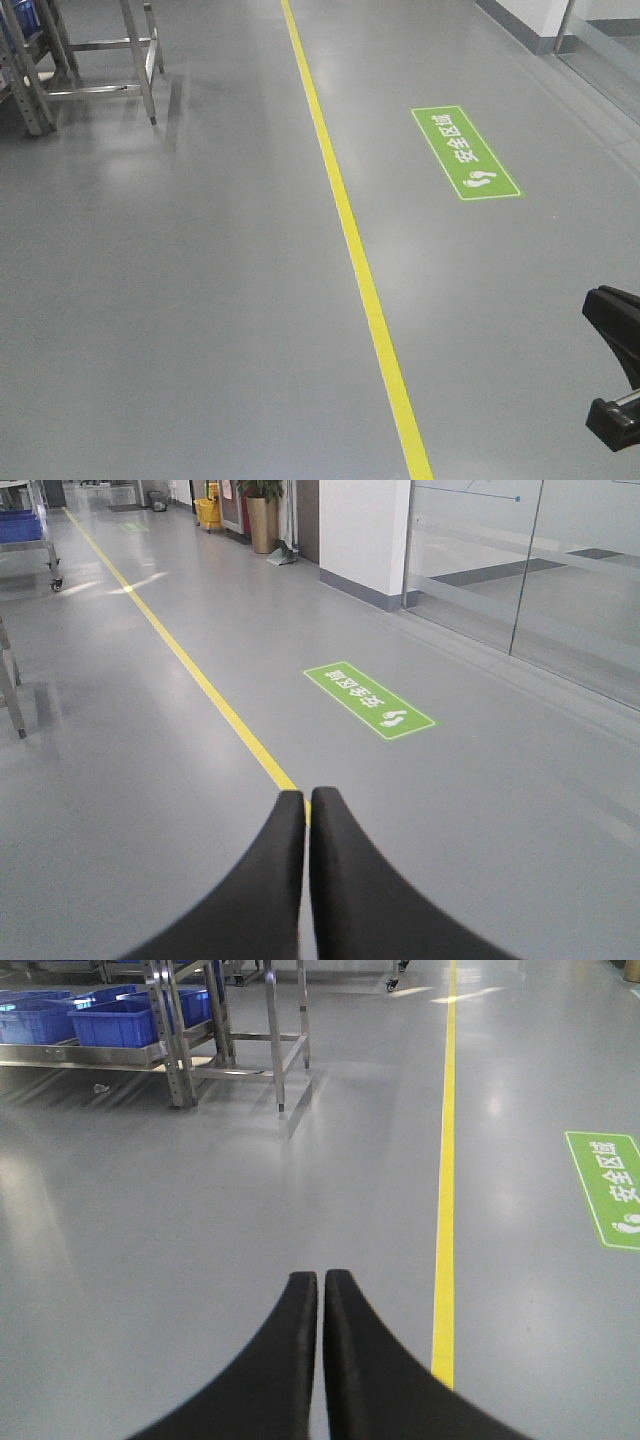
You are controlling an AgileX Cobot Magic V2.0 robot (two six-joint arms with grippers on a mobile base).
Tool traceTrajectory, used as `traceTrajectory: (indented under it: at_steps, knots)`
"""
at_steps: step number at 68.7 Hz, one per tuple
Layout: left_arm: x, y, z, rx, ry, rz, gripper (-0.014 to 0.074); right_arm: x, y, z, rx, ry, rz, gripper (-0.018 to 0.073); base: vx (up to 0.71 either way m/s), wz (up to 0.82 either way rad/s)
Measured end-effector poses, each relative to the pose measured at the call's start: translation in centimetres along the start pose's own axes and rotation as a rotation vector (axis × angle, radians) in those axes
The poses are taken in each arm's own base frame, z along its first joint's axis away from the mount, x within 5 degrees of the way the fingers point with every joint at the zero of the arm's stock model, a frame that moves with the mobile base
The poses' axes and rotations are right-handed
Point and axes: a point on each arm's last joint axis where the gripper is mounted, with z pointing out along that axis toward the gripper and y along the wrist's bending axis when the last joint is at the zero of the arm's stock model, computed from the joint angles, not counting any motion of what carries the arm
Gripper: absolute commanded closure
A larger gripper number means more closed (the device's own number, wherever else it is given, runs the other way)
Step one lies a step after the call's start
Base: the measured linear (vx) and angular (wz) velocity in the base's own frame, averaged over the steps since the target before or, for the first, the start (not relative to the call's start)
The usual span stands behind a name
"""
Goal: Move and align brake pads A on conveyor
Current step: 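Drive the base along the yellow floor line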
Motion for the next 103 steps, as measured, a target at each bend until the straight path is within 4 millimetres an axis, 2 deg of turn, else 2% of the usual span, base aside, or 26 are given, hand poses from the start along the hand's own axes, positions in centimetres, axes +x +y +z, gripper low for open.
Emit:
traceTrajectory:
  at_steps: [103]
  knots:
    - [-0.01, 0.00, 0.00, 0.000, -0.001, 0.000, 0.0601, 0.00, 0.00, 0.00, 0.000, 0.000, 0.000, 0.0567, 0.64, 0.02]
